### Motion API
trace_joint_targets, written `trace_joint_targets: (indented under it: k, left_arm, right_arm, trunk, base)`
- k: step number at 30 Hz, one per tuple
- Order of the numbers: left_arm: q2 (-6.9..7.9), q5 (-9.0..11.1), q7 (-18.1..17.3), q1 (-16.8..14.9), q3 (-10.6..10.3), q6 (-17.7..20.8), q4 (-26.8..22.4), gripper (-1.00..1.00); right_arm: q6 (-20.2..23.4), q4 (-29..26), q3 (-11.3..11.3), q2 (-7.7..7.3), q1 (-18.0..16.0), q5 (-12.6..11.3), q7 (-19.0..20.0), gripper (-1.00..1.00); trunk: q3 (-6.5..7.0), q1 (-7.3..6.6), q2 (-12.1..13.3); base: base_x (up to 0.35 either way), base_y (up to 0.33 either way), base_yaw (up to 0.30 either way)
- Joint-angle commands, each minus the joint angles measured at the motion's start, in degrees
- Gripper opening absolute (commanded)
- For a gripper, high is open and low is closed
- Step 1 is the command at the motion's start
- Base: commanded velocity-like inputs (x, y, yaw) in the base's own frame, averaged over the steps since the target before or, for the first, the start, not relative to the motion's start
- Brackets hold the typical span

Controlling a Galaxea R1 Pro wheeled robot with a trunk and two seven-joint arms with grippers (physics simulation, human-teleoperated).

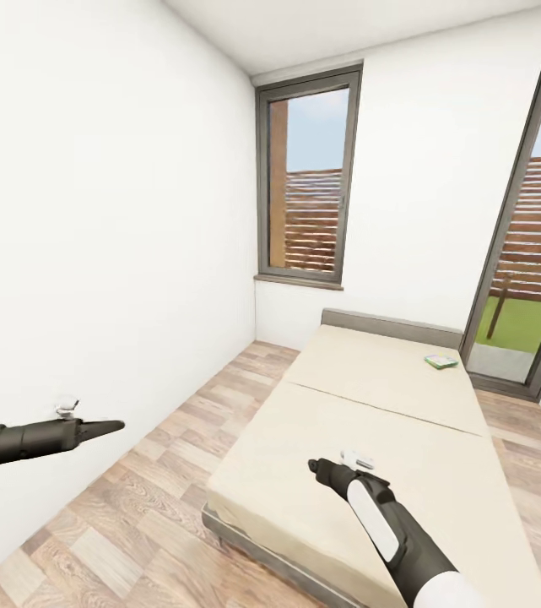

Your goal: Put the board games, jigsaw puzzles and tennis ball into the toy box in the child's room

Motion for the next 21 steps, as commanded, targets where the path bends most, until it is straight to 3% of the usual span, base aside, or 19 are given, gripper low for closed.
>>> trace_joint_targets:
  k: [1, 3, 6, 9, 15, 21]
  left_arm:
    - [-0.20, -0.5, 1.1, 0.0, 0.0, 0.6, 0.0, 1.00]
    - [-0.80, -1.7, 5.2, 0.0, 0.1, 0.8, 0.0, 1.00]
    - [-1.44, -2.6, 14.6, 0.0, 0.1, 0.9, 0.0, 1.00]
    - [-2.11, -2.7, 25.7, 0.0, 0.2, 1.0, 0.1, 1.00]
    - [-3.66, -2.6, 38.0, -0.1, 0.3, 1.0, 0.3, 1.00]
    - [-5.54, -2.7, 47.6, -0.2, 0.3, 1.1, 0.4, 1.00]
  right_arm:
    - [0.0, -0.1, 0.1, -0.06, 0.0, -0.5, -0.6, 1.00]
    - [-0.2, -0.3, -0.2, -0.53, 0.0, -0.4, -0.8, 1.00]
    - [-0.5, -1.2, -2.0, -2.29, 0.0, -0.4, -1.0, 1.00]
    - [-0.7, -5.1, -5.2, -3.90, 0.0, -0.4, -1.0, 1.00]
    - [-1.9, -7.4, -8.3, -4.49, 0.0, -0.3, -1.0, 1.00]
    - [-6.1, -4.6, -8.9, -4.70, 0.0, 0.2, -0.7, 1.00]
  trunk:
    - [-0.03, 0.02, -0.1]
    - [-0.03, 0.02, -0.1]
    - [-0.03, 0.02, -0.1]
    - [-0.03, 0.02, -0.1]
    - [-0.03, 0.02, -0.1]
    - [-0.03, 0.02, -0.1]
  base:
    - [0.000, 0.000, 0.000]
    - [0.000, 0.000, 0.000]
    - [0.000, 0.000, 0.000]
    - [0.000, 0.000, 0.000]
    - [0.000, 0.000, 0.000]
    - [0.000, 0.000, 0.000]
